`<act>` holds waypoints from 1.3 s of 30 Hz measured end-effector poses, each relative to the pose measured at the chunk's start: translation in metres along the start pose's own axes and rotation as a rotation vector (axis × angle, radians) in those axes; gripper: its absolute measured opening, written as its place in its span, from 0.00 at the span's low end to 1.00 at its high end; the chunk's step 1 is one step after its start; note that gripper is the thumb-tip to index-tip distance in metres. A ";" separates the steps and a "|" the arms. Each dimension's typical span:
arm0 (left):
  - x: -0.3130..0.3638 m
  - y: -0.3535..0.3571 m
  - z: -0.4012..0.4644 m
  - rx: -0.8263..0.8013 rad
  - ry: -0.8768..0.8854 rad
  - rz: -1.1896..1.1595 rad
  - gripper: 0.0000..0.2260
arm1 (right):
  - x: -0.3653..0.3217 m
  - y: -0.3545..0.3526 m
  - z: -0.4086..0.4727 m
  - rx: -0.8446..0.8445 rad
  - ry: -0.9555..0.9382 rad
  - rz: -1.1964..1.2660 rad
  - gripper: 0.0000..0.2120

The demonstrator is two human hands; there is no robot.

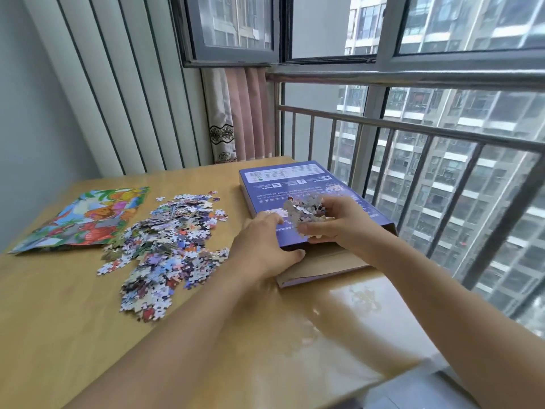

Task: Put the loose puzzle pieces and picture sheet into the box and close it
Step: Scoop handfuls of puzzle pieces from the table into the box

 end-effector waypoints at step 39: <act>0.028 -0.128 0.019 0.259 0.040 -0.042 0.05 | -0.113 0.004 0.009 -0.247 -0.410 -1.100 0.02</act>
Point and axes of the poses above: each hand's wrist, its own z-axis towards the middle knuckle, its own y-axis out of the palm, x = y × z, the point moved 7 cm from there along z, towards the middle knuckle, and after that the axes turned 6 degrees about -y, right-handed, at the moved point
